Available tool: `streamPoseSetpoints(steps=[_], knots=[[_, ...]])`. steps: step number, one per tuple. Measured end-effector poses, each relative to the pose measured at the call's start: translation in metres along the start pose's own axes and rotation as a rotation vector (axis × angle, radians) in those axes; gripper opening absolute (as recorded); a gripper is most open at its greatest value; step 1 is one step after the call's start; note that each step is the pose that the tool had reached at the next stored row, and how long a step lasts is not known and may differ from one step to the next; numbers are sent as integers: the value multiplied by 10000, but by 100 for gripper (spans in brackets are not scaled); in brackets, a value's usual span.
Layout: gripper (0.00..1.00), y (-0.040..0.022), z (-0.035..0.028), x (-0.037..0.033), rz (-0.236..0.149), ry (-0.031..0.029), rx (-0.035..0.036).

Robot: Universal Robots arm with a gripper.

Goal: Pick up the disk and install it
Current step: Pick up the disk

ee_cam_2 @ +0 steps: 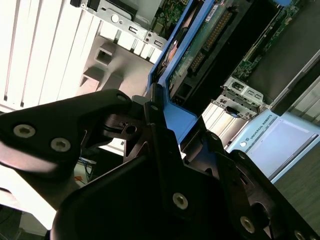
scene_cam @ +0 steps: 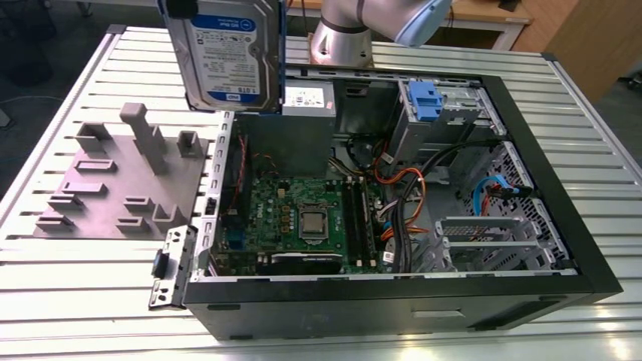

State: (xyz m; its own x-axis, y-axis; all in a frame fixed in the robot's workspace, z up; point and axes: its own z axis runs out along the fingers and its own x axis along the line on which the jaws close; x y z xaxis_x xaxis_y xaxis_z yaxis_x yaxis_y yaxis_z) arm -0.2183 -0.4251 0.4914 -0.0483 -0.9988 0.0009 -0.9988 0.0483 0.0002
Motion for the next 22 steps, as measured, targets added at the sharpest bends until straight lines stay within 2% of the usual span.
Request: streamPoseSetpoints(steps=[22], knots=[[36,-86,9,10,1,-1,0]])
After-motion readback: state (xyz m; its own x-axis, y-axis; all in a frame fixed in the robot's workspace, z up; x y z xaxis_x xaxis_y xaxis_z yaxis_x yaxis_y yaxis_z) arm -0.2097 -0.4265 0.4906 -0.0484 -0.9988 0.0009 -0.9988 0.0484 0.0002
